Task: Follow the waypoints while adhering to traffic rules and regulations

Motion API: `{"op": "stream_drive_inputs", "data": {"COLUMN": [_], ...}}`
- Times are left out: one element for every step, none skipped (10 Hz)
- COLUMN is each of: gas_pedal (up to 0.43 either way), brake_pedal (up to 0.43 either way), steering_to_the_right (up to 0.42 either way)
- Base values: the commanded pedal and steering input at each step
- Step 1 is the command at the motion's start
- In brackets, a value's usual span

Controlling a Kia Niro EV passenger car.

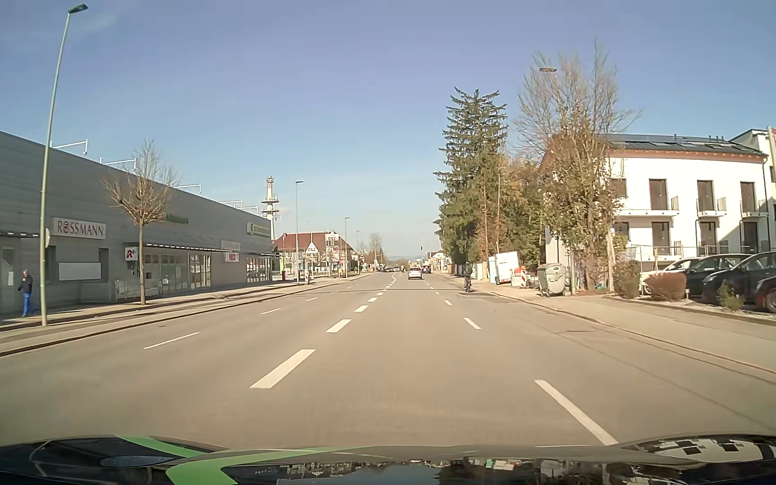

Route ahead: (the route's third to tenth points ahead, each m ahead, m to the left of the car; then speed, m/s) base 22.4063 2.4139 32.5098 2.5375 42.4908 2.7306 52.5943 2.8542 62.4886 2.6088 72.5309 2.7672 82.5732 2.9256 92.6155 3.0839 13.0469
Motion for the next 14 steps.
{"op": "stream_drive_inputs", "data": {"gas_pedal": [0.067,0.067,0.067,0.067,0.067,0.059,0.059,0.059,0.059,0.059,0.059,0.047,0.047,0.047], "brake_pedal": [0.000,0.000,0.000,0.000,0.000,0.000,0.000,0.000,0.000,0.000,0.000,0.000,0.000,0.000], "steering_to_the_right": [-0.003,-0.003,-0.003,-0.003,-0.003,-0.003,-0.003,-0.003,-0.003,-0.002,-0.001,0.000,0.000,0.000]}}
